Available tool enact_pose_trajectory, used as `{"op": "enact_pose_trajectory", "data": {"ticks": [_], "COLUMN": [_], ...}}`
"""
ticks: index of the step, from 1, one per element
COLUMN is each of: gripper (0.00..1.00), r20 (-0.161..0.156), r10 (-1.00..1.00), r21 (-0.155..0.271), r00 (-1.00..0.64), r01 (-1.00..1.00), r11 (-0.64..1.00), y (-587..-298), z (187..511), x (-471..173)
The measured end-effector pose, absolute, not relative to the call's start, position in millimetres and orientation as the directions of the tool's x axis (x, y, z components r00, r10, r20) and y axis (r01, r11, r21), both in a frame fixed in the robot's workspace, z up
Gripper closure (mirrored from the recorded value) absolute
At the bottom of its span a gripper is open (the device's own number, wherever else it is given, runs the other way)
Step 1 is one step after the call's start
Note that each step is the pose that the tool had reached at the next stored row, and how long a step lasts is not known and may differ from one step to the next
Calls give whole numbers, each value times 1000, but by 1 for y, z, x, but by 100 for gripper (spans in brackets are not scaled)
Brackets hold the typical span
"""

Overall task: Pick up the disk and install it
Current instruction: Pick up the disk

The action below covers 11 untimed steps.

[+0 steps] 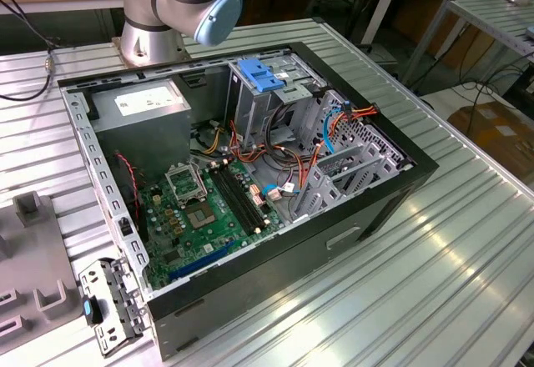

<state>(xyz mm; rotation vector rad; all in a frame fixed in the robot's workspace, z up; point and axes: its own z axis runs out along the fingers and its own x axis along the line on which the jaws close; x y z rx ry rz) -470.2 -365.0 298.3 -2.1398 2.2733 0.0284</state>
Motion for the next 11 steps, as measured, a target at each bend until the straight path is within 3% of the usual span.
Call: {"op": "enact_pose_trajectory", "data": {"ticks": [11], "gripper": [38], "r20": [-27], "r10": [-999], "r21": [0], "r00": [-43], "r01": [-999], "r11": [43], "y": [-365], "z": [293], "x": [-470]}}
